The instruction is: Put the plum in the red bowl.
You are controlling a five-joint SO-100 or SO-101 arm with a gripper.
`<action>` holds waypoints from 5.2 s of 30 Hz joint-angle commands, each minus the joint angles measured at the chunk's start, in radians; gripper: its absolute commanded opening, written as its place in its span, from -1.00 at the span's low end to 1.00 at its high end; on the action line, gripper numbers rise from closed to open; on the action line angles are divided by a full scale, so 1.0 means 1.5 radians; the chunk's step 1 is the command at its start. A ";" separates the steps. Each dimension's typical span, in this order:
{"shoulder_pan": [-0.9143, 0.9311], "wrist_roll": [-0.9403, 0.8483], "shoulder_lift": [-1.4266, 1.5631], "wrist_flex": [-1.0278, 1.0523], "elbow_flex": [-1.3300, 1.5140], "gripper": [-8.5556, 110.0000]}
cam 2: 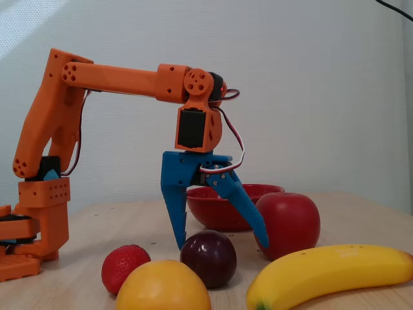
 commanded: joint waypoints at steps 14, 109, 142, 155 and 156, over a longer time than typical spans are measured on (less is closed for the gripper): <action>-0.044 0.029 0.009 -0.012 -0.037 0.02; 0.102 0.019 0.266 0.226 -0.173 -0.85; 0.590 -0.116 -0.065 0.281 -0.574 -0.28; 0.612 -0.087 -0.102 0.263 -0.568 -0.03; 0.607 -0.088 -0.095 0.258 -0.569 -0.04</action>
